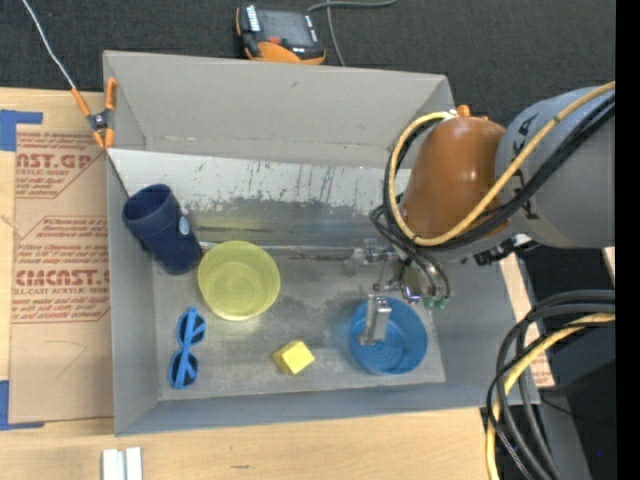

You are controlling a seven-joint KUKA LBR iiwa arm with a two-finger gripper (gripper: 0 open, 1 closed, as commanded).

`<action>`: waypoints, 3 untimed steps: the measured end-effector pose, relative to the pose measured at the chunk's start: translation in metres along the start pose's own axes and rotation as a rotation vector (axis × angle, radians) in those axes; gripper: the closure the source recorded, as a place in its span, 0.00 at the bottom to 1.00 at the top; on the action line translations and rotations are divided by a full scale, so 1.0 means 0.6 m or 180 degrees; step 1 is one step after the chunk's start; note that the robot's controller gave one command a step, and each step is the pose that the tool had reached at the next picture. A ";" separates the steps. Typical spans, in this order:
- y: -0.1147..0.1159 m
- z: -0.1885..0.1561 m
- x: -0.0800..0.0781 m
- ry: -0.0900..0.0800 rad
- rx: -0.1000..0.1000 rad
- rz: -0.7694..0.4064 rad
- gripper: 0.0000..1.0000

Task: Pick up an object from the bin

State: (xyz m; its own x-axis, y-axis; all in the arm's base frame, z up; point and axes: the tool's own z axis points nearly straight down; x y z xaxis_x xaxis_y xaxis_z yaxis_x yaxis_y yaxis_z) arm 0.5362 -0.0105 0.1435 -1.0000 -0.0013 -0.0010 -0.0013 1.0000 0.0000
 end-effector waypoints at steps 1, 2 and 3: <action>-0.051 0.111 -0.069 0.0001 0.0003 -0.0303 0.00; -0.078 0.124 -0.017 0.0006 0.0003 -0.0394 0.00; -0.136 0.119 0.016 0.0010 0.0004 0.0348 0.00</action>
Offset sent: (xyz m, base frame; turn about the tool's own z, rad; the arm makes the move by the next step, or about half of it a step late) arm 0.0419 -0.0297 -0.0633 -0.0954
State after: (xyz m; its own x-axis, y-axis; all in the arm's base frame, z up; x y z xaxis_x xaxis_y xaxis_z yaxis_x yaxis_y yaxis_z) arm 0.5268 -0.0923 0.0718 -0.9942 0.1077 0.0019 0.1077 0.9942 -0.0012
